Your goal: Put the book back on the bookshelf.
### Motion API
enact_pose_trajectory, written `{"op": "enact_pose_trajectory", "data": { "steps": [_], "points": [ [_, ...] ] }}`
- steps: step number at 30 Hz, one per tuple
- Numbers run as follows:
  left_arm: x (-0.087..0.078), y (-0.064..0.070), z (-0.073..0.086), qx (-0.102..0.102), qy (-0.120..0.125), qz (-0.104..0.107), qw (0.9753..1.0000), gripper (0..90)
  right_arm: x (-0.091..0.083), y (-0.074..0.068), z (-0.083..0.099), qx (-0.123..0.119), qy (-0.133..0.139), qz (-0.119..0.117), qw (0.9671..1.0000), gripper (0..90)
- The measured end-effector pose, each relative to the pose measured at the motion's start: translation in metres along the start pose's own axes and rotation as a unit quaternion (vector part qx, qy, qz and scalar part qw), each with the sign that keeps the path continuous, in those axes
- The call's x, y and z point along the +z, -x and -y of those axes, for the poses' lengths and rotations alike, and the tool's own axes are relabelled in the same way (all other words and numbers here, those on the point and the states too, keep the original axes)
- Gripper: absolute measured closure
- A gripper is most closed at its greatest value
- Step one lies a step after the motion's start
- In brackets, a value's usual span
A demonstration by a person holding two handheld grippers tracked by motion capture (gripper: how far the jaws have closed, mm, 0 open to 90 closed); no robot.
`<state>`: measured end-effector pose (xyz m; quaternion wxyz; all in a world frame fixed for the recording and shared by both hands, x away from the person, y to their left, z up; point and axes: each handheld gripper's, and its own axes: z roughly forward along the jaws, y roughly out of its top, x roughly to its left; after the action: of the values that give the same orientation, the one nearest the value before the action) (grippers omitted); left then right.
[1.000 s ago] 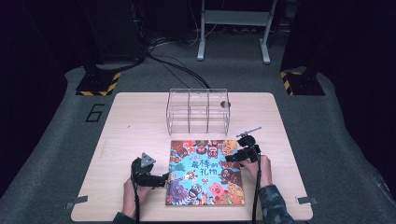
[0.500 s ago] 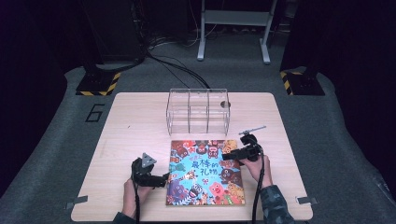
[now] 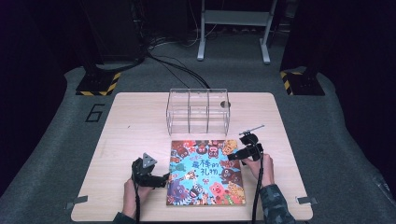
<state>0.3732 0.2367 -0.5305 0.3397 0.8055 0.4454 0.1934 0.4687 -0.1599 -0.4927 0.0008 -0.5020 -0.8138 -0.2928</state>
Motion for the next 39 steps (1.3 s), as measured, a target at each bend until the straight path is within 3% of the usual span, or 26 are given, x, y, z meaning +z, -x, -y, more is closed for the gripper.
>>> {"op": "enact_pose_trajectory", "data": {
  "steps": [8,9,11,16,19,26,33,34,39],
  "points": [
    [0.0,0.0,0.0,-0.004,0.0,0.0,1.0,1.8,0.006,-0.003,0.0,-0.004,0.0,0.013,0.9999,28.2],
    [0.0,0.001,0.0,-0.005,0.001,0.001,1.0,1.8,0.007,-0.002,0.001,-0.012,0.006,0.013,0.9998,28.3],
    [0.0,0.0,0.0,0.003,-0.002,0.0,1.0,1.8,0.007,-0.001,0.001,-0.008,0.009,0.011,0.9999,29.8],
    [0.0,0.0,0.0,-0.003,0.0,0.0,1.0,1.8,0.006,0.001,0.001,-0.009,0.009,0.01,0.9999,30.8],
    [0.0,0.0,0.0,0.001,0.0,0.0,1.0,1.8,0.005,0.001,0.001,0.008,0.006,0.002,0.9999,31.1],
    [0.0,0.0,0.0,0.0,0.002,-0.001,1.0,1.8,0.005,0.002,0.001,0.021,0.009,-0.005,0.9997,30.8],
    [0.001,0.001,0.001,-0.008,0.007,-0.003,0.9999,1.7,0.004,0.009,0.004,0.045,0.022,-0.035,0.9981,31.0],
    [0.001,0.0,0.0,0.001,0.005,-0.003,1.0,1.8,0.004,0.009,0.004,0.039,0.026,-0.034,0.9983,31.0],
    [0.001,0.0,0.0,0.0,0.005,-0.003,1.0,1.8,0.003,0.007,0.006,0.034,0.028,-0.038,0.9983,32.0]
  ]
}}
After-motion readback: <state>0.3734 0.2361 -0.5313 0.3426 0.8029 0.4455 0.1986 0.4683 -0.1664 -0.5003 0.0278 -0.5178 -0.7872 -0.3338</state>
